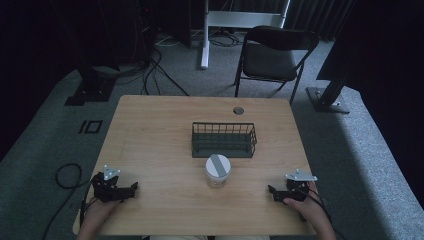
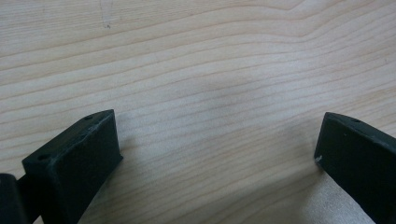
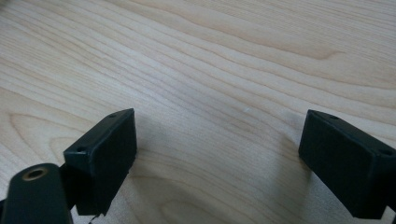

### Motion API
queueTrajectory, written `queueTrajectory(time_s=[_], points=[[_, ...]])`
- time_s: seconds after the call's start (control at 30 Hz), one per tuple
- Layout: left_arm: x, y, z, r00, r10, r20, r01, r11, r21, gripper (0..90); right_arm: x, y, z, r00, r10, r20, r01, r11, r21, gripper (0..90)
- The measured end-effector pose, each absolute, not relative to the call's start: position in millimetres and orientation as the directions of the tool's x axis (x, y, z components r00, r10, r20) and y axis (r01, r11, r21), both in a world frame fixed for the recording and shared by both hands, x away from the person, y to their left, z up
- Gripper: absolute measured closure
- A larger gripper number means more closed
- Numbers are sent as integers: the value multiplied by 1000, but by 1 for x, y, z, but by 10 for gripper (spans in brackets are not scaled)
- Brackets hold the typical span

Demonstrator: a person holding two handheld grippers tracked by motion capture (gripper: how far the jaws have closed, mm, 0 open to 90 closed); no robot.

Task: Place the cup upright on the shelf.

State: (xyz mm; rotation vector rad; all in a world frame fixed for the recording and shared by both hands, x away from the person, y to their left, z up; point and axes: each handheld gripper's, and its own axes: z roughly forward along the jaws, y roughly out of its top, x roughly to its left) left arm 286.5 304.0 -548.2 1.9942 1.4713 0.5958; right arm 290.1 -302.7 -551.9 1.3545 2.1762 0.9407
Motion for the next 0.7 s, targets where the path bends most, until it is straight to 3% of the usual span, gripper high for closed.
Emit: queueTrajectory(time_s=[0.7], points=[[286, 304, -548, 300, 954, 13, 694, -227, 683, 2, 290, -303, -552, -446, 895, 8, 619, 302, 725, 110]])
